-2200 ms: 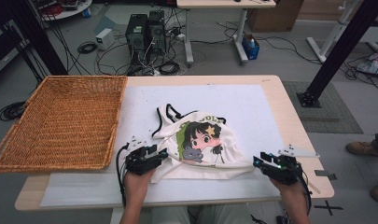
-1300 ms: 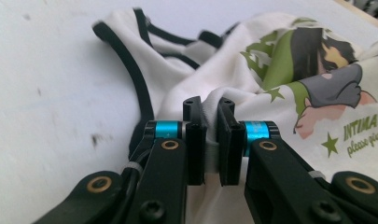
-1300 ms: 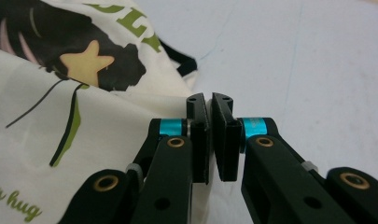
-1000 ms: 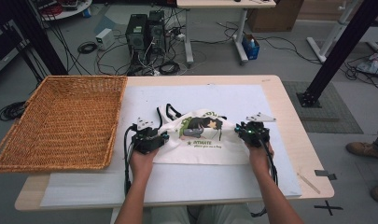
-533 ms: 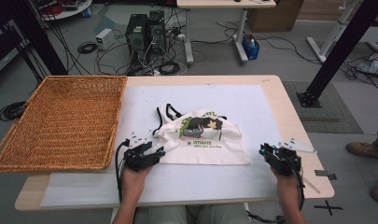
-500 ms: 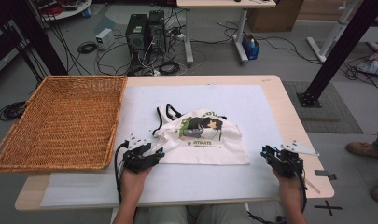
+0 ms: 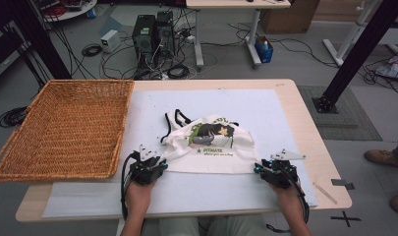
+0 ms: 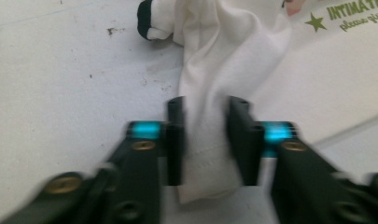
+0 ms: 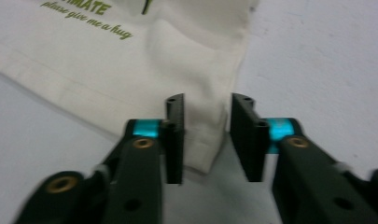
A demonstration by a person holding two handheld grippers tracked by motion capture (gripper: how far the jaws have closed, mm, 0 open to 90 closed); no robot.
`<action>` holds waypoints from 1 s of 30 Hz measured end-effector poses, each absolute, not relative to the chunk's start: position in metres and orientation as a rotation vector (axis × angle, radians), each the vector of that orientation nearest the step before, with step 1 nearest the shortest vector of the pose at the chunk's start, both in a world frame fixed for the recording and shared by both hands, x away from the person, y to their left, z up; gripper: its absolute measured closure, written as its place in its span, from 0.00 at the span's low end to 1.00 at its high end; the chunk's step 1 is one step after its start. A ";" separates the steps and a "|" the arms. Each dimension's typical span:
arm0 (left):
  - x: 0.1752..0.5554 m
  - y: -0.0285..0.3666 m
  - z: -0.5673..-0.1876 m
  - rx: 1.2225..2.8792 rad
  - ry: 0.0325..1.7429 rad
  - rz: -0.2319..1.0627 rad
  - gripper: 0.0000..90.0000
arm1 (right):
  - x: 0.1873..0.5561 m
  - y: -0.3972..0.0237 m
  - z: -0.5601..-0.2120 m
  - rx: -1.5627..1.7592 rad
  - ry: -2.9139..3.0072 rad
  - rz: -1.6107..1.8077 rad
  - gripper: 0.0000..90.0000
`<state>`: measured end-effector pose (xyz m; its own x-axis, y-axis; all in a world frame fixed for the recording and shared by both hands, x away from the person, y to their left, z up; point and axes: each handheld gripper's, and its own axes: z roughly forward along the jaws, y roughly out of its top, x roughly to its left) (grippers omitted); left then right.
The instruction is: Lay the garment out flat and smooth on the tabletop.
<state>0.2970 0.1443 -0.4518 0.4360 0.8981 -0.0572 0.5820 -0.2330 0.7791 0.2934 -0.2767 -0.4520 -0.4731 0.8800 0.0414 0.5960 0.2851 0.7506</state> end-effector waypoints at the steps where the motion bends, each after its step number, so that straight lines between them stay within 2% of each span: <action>1: 0.297 0.145 -0.452 1.934 1.236 0.517 0.88 | 0.293 -0.276 -0.452 1.304 2.201 1.030 0.89; 2: 0.297 0.145 -0.452 1.941 1.228 0.510 0.94 | 0.293 -0.275 -0.452 1.288 2.207 1.027 0.93; 4: 0.295 0.145 -0.451 1.938 1.226 0.492 0.95 | 0.292 -0.275 -0.451 1.288 2.217 1.032 0.95; 8: 0.280 0.148 -0.450 1.946 1.190 0.456 0.95 | 0.283 -0.284 -0.449 1.329 2.196 1.060 0.95; 11: 0.259 0.149 -0.448 1.969 1.114 0.495 0.95 | 0.265 -0.293 -0.446 1.316 2.178 1.106 0.95; 15: 0.230 0.150 -0.448 1.950 1.015 0.482 0.95 | 0.237 -0.303 -0.442 1.268 2.175 1.130 0.95; 22: 0.193 0.156 -0.460 1.895 0.959 0.401 0.95 | 0.198 -0.317 -0.445 1.272 2.185 1.154 0.95; 23: 0.192 0.157 -0.460 1.879 0.971 0.409 0.91 | 0.196 -0.318 -0.447 1.272 2.194 1.153 0.93; 25: 0.198 0.161 -0.459 1.828 1.066 0.424 0.62 | 0.196 -0.318 -0.447 1.287 2.184 1.162 0.84; 26: 0.202 0.163 -0.457 1.787 1.101 0.423 0.56 | 0.198 -0.318 -0.445 1.293 2.168 1.169 0.80; 27: 0.207 0.165 -0.454 1.756 1.119 0.437 0.52 | 0.200 -0.317 -0.442 1.295 2.145 1.175 0.74; 30: 0.227 0.164 -0.446 1.730 1.131 0.451 0.51 | 0.216 -0.311 -0.433 1.319 2.076 1.191 0.61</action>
